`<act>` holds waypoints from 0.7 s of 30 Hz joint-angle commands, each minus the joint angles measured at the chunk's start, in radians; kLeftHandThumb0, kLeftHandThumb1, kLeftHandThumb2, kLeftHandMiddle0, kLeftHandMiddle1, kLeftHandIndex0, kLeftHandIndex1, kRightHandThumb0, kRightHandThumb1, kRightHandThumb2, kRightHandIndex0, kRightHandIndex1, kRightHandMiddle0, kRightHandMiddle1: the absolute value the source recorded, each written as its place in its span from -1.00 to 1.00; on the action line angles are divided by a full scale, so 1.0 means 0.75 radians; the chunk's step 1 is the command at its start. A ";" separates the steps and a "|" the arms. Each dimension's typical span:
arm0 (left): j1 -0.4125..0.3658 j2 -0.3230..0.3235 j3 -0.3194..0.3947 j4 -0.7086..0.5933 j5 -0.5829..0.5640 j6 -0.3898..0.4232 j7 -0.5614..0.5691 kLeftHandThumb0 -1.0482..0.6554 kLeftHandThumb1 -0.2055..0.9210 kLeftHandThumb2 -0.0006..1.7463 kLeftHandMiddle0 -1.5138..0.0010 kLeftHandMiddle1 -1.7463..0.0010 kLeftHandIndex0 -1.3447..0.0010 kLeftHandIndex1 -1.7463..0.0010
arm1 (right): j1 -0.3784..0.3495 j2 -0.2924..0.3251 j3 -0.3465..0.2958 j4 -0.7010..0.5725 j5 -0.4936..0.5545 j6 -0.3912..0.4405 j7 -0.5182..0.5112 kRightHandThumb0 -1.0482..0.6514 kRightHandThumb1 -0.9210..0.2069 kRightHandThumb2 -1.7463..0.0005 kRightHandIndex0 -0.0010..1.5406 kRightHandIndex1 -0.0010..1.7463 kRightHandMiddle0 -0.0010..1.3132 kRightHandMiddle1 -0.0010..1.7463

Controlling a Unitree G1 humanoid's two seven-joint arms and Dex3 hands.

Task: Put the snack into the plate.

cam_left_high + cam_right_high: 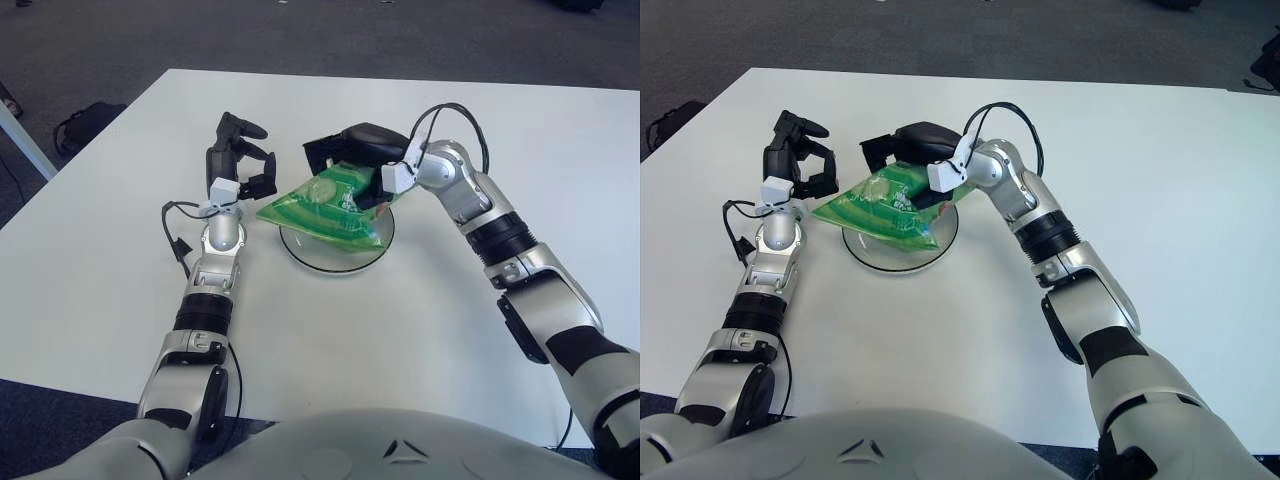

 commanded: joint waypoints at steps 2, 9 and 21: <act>0.023 -0.008 0.005 -0.034 0.017 0.034 0.023 0.22 0.13 0.28 0.19 -0.80 0.47 -0.94 | 0.005 -0.028 0.002 -0.017 0.006 -0.004 0.022 0.23 -0.26 -0.25 -0.52 1.00 -0.47 0.99; 0.030 -0.012 0.004 -0.062 0.039 0.045 0.049 0.22 0.08 0.34 0.18 -0.87 0.45 -0.90 | 0.006 -0.042 0.001 -0.026 -0.012 -0.009 0.018 0.57 -0.42 -0.11 -0.53 1.00 -0.88 0.89; 0.047 -0.024 0.003 -0.102 0.083 0.060 0.109 0.22 0.12 0.32 0.22 -0.90 0.49 -0.92 | 0.040 -0.052 -0.024 -0.024 0.068 -0.042 0.040 -0.10 0.29 -0.20 -0.99 0.44 -1.00 0.12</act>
